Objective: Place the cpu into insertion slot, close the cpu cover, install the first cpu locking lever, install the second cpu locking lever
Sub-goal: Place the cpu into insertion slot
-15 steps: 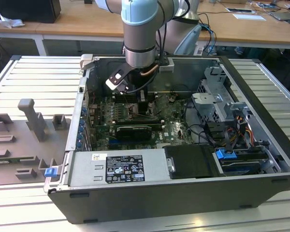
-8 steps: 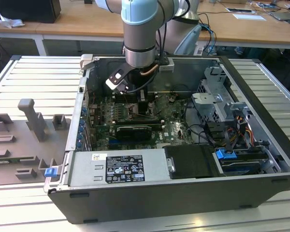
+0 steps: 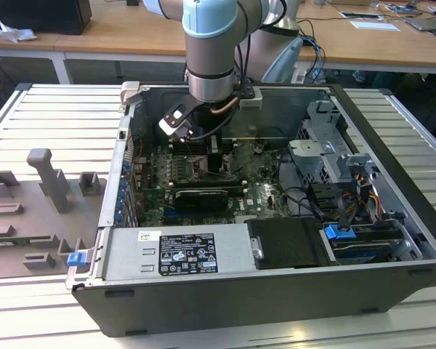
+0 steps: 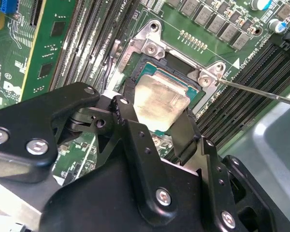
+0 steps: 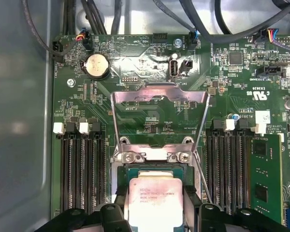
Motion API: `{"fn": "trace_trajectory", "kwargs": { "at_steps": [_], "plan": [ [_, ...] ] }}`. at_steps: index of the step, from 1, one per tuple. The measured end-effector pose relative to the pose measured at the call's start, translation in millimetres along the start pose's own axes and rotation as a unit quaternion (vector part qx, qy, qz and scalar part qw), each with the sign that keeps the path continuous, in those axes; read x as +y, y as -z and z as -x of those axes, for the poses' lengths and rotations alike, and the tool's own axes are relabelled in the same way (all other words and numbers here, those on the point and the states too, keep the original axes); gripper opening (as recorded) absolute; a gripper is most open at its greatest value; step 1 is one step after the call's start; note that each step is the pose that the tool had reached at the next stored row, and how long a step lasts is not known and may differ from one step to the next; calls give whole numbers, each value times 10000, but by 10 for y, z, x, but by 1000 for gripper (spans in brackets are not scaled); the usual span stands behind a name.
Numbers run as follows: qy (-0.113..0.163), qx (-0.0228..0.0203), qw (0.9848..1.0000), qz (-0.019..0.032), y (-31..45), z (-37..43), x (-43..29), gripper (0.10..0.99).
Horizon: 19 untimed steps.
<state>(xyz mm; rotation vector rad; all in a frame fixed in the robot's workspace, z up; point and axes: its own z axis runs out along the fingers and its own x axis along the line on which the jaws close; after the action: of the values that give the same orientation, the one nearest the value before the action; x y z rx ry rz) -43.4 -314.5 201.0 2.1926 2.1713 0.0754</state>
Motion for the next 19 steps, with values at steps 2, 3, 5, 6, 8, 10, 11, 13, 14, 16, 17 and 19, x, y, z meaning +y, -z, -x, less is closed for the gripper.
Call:
{"fn": "trace_trajectory", "kwargs": {
  "at_steps": [2,3,5,6,8,10,11,13,14,16,17,19],
  "plan": [
    [0,-3,10000,-2,-19,2,-2,537],
    [0,-3,10000,-2,-20,1,-2,537],
    [0,-1,10000,0,-21,0,-2,537],
    [0,-1,10000,0,-22,0,-2,537],
    [0,4,10000,1,-24,-1,-1,553],
    [0,-1,10000,0,-22,0,-2,616],
    [0,-1,10000,-1,-22,0,-2,616],
    [0,-1,10000,0,9,0,0,616],
    [-1,-1,10000,-1,24,0,1,616],
    [-2,-1,10000,-1,55,1,4,600],
    [-2,-1,10000,-1,76,1,5,471],
    [-3,-1,10000,-1,91,1,6,353]
  ]
}}
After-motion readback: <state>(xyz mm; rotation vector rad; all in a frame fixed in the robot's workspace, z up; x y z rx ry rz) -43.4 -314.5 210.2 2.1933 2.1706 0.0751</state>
